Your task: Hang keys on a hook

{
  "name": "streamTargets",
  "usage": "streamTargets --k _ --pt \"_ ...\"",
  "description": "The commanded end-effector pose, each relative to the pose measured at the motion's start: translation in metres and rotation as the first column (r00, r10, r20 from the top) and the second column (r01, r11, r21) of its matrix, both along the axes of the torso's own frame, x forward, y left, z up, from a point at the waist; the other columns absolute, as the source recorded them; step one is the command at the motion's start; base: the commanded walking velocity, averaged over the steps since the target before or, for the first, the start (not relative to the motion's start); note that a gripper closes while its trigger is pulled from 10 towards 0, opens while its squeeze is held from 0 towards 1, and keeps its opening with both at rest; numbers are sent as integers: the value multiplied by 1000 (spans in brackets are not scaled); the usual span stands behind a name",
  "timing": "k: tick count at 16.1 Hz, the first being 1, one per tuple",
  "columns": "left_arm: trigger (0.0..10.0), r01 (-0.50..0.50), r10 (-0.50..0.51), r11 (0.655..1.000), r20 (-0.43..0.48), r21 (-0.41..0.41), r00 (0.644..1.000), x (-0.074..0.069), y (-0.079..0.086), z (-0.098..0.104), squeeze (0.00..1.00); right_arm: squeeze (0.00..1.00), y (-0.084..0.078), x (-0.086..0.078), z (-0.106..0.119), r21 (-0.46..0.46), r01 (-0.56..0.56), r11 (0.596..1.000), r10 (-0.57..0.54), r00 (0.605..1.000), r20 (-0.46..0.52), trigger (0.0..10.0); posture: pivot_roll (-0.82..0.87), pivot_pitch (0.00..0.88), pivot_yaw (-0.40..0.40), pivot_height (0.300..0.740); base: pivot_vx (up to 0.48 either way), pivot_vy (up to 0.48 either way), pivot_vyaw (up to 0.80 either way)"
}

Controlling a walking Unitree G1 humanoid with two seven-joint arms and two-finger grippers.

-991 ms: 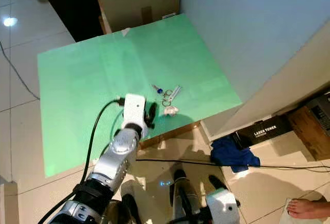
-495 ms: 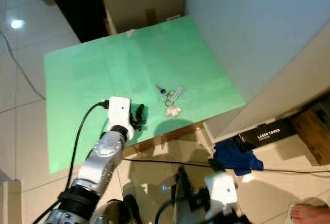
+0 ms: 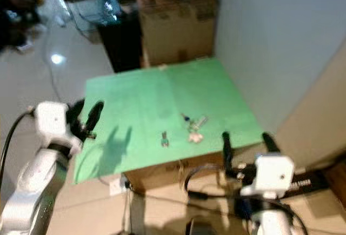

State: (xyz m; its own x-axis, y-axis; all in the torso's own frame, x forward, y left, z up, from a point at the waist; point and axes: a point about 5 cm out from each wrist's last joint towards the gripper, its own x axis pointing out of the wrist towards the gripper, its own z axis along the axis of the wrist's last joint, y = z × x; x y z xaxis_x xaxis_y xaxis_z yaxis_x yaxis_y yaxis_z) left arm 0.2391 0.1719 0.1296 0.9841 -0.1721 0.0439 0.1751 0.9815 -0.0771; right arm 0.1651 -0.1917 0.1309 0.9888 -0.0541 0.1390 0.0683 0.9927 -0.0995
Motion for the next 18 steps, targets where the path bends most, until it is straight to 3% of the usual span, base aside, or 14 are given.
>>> streamTargets --k 1,2,5,8,15,16,18 --pt "10000 56 -57 998 15 25 998 -14 -3 1 0 0 -11 -2 10 12 59 998 -59 997 56 10000 -174 0 82 740 0 0 0" --pt "10000 64 -66 994 32 85 997 -12 -7 2 0 0 -12 -1 3 -1 59 998 -59 998 32 10000 -173 0 79 740 0 0 0" --pt "10000 160 -171 981 105 106 980 13 -31 21 0 0 -7 11 -7 -12 53 999 -53 999 5 10000 -198 0 99 740 153 0 0" --pt "10000 219 -230 971 113 99 967 18 -42 22 0 0 -4 19 -11 -5 29 1000 -29 1000 -7 10000 -214 0 118 740 458 0 0" --pt "10000 131 -141 984 75 117 987 45 -34 13 0 0 -1 24 -26 10 -40 999 41 997 -67 10000 -210 0 112 740 464 0 0" --pt "10000 114 -121 982 37 152 992 48 -33 8 0 0 -2 24 -28 11 -30 999 31 997 -73 10000 -208 0 112 740 0 0 0" --pt "10000 135 -137 982 9 133 991 51 -31 5 0 0 -2 23 -33 22 -19 1000 21 995 -94 10000 -203 0 115 740 0 0 -622"
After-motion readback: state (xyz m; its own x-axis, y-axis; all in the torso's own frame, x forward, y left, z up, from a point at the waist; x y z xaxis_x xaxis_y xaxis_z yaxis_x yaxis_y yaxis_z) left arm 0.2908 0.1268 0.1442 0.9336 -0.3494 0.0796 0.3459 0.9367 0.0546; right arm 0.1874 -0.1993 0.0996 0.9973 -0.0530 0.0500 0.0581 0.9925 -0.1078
